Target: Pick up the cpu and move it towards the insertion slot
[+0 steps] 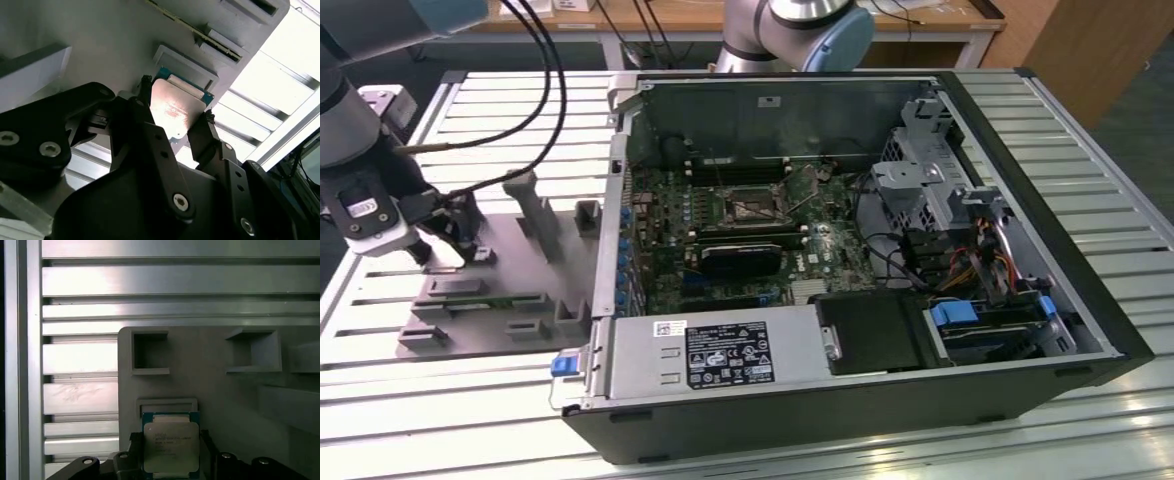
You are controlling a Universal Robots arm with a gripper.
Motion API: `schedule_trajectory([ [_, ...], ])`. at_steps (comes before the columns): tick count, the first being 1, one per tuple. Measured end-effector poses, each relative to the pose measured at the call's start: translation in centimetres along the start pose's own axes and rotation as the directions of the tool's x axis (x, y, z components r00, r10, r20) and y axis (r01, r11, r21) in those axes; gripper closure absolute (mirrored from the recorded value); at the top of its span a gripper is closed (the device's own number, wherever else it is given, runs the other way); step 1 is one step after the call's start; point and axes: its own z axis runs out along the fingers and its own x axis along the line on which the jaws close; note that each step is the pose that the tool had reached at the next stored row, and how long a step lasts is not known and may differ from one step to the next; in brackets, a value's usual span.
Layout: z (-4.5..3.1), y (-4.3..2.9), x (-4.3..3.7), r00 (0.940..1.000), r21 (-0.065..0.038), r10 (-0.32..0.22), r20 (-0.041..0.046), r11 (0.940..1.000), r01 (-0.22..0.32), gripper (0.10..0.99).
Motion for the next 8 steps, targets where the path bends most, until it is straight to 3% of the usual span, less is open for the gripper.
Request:
schedule_trajectory([
  [8, -2.59, 0.12, -0.12, 1.0, 0.0, -0.001, 0.0, 1.0, 0.001, 0.549],
])
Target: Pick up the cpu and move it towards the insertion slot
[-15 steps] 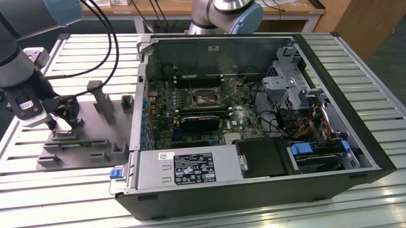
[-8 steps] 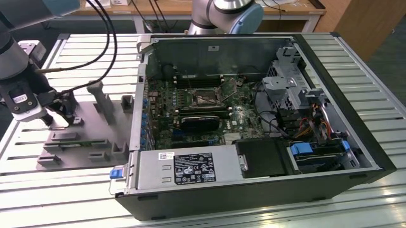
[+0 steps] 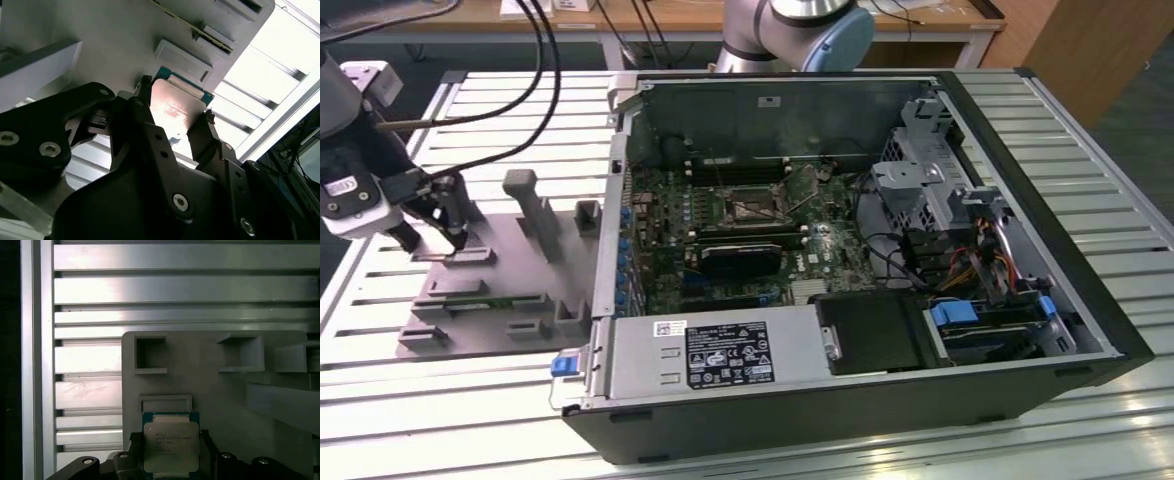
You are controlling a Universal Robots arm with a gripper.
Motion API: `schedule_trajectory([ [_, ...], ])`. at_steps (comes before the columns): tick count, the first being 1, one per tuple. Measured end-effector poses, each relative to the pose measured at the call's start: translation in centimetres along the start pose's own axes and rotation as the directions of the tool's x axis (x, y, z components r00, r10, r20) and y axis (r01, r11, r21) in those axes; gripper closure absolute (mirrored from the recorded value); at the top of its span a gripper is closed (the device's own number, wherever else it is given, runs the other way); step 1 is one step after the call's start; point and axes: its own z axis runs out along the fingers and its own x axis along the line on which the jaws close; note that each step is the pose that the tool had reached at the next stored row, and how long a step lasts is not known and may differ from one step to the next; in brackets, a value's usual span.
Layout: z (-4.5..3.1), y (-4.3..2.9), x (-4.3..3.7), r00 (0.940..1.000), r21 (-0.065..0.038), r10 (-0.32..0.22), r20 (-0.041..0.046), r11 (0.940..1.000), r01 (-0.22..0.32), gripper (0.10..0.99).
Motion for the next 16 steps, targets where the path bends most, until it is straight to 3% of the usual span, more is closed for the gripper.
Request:
schedule_trajectory([
  [16, -6.12, 0.28, -0.28, 1.0, 0.0, 0.0, 0.0009, 1.0, 0.0, 0.549],
])
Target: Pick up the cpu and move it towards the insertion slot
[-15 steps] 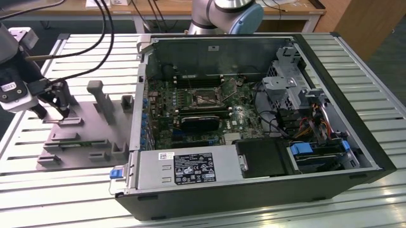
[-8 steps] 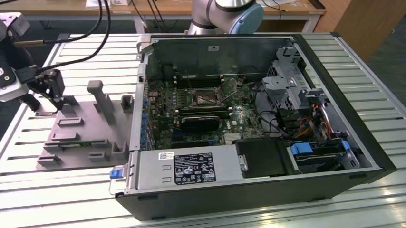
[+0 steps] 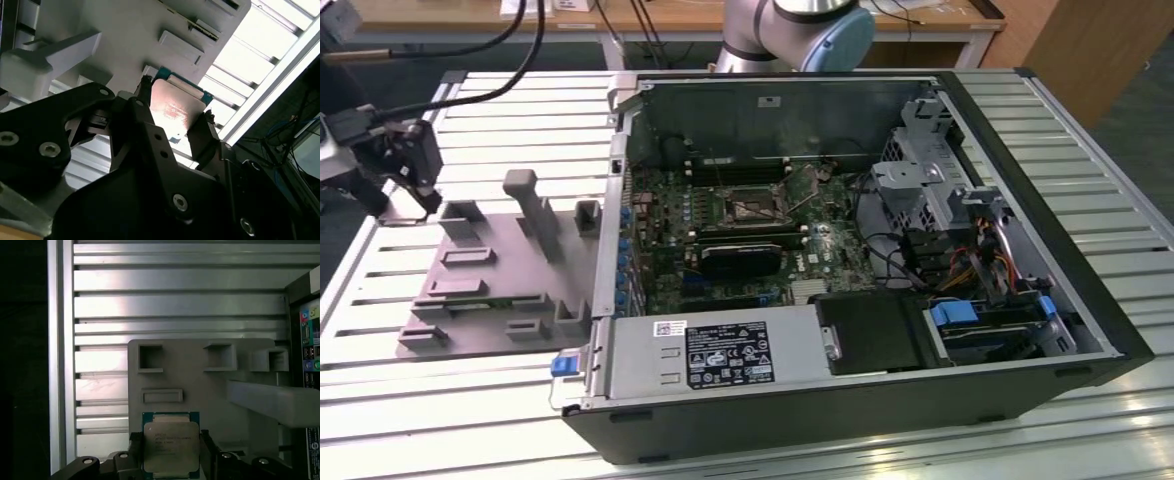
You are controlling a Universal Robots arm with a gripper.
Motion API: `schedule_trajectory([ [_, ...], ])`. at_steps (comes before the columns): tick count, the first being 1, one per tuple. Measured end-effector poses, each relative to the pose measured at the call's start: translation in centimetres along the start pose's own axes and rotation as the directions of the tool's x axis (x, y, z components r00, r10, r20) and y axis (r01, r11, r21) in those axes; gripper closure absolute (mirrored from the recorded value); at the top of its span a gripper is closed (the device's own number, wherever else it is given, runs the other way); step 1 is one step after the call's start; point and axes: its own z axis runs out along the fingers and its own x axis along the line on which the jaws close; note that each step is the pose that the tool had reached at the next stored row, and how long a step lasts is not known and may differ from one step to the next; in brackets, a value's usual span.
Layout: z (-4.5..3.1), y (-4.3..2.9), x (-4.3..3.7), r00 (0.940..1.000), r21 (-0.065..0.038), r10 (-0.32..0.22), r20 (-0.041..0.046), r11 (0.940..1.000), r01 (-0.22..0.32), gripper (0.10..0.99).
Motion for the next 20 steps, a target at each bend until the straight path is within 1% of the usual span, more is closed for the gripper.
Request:
schedule_trajectory([
  [3, -1.18, 0.06, -0.06, 1.0, 0.0, 0.0, 0.0004, 1.0, 0.0, 0.549],
  [20, -7.01, 0.33, -0.32, 1.0, 0.0, 0.0, 0.0036, 1.0, 0.0, 0.549],
])
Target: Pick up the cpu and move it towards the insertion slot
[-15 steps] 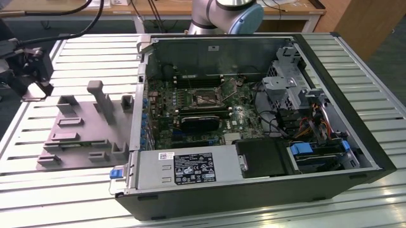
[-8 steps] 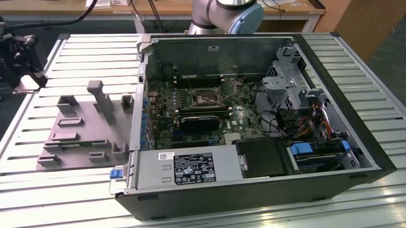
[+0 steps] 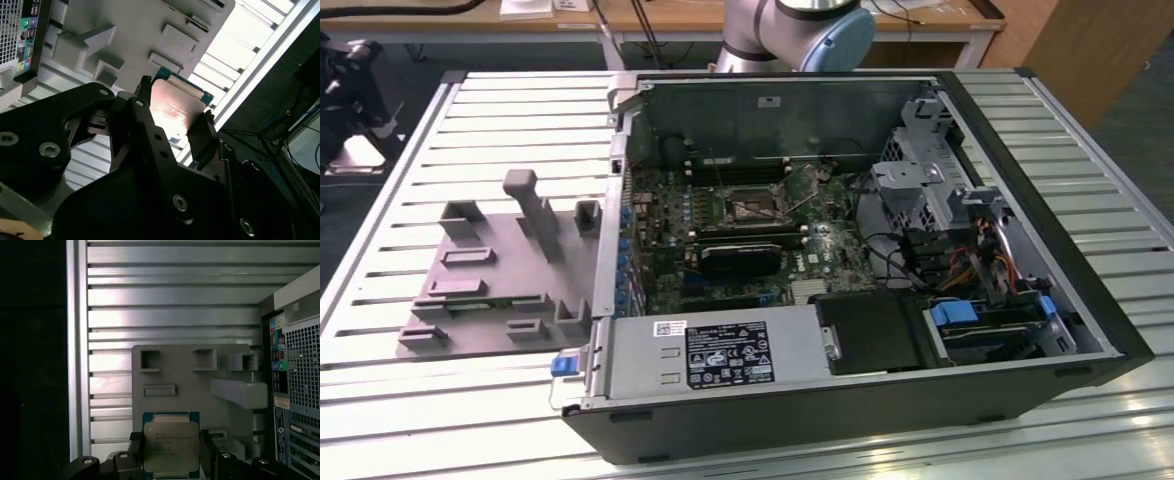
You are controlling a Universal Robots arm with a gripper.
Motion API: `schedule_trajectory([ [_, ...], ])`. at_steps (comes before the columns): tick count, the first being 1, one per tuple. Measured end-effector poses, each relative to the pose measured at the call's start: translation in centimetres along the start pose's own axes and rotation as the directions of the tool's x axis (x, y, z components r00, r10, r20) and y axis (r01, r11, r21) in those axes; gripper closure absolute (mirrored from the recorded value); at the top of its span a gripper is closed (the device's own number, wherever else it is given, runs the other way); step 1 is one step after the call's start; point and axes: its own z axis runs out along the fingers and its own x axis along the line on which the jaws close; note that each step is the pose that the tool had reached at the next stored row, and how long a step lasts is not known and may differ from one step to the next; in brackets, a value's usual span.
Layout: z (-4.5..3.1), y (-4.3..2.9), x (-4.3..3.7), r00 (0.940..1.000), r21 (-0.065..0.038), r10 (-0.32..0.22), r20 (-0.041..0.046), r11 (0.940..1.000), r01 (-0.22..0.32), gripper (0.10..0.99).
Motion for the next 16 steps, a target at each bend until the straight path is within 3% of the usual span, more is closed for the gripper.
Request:
schedule_trajectory([
  [5, -1.04, 0.05, -0.05, 1.0, 0.0, 0.0, 0.0001, 1.0, 0.0, 0.549],
  [11, -1.08, 0.06, -0.08, 1.0, 0.0, 0.0, 0.0, 1.0, 0.0, 0.549],
  [16, -1.03, 0.09, -0.9, 1.0, 0.0, 0.0, 0.0, 1.0, 0.0, 0.549],
])
